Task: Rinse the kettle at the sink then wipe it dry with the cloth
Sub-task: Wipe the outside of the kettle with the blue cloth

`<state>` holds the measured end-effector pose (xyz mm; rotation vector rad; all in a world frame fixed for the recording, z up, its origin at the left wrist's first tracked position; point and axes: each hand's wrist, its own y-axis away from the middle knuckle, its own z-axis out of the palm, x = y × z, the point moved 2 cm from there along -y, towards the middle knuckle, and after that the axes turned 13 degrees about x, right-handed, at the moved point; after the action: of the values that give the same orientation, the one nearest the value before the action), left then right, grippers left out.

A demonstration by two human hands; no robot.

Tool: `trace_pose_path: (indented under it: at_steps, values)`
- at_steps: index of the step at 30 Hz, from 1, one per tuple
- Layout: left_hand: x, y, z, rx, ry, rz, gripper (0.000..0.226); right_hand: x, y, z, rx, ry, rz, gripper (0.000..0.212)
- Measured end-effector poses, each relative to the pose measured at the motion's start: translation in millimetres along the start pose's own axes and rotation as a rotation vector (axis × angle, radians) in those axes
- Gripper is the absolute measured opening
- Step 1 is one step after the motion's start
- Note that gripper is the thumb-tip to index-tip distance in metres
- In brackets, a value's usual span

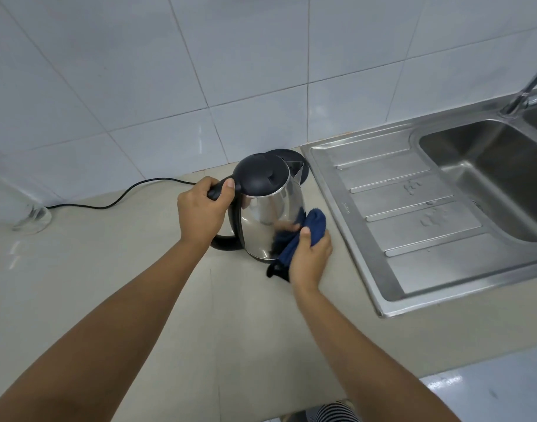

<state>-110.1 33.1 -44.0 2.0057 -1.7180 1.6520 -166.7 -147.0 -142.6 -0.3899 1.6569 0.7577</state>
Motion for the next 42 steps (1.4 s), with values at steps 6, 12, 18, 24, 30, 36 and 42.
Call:
trace_pose_path:
  at_steps: [6, 12, 18, 24, 30, 36, 42]
  values:
    - [2.6, 0.2, 2.1, 0.015, -0.032, 0.007, 0.053, -12.5, -26.6, 3.7, -0.082, 0.080, -0.037, 0.044]
    - [2.7, -0.3, 0.7, 0.013, -0.017, 0.000, 0.057, -8.3, 73.0, 7.2, -0.038, 0.259, -0.718, 0.080]
    - [-0.3, -1.0, 1.7, -0.002, -0.011, -0.035, 0.055, -56.1, 23.8, 7.2, -0.065, 0.285, -0.940, 0.067]
    - [-1.8, -2.3, 3.1, 0.009, 0.002, -0.040, 0.054, 1.2, 25.2, -3.0, -0.090, 0.298, -0.568, 0.079]
    - [2.5, -3.2, 2.9, 0.014, -0.019, -0.010, 0.057, 21.1, 82.7, 19.5, -0.032, 0.583, -1.075, 0.092]
    - [3.5, -4.4, 2.0, -0.014, 0.004, -0.013, 0.060, -6.4, 44.3, 12.1, -0.026, 0.496, -1.436, 0.065]
    - [4.0, -9.0, 5.8, -0.090, 0.062, -0.008, 0.056, -10.3, -11.8, -15.3, -0.226, 0.134, -0.467, 0.077]
